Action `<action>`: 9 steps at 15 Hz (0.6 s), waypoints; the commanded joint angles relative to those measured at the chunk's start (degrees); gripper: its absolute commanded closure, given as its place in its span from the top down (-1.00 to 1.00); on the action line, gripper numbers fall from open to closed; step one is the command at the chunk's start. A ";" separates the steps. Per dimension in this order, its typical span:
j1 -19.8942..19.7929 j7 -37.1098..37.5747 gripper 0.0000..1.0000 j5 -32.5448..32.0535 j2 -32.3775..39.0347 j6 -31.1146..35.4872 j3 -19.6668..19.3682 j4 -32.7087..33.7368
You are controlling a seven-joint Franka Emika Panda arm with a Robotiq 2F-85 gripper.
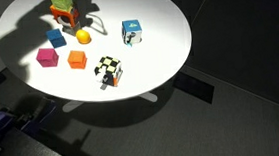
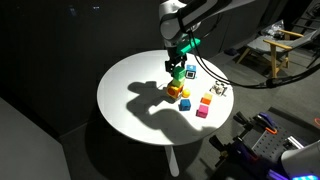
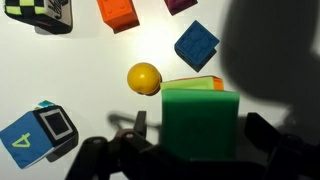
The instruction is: Put the green block on top of the stacked blocks.
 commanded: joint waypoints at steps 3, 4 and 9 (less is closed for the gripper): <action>0.45 0.67 1.00 -1.41 -4.69 1.10 0.21 -1.89; 0.63 0.91 1.00 -1.51 -5.42 1.07 0.26 -2.04; 1.60 3.08 1.00 -1.34 -8.08 0.39 0.30 -2.52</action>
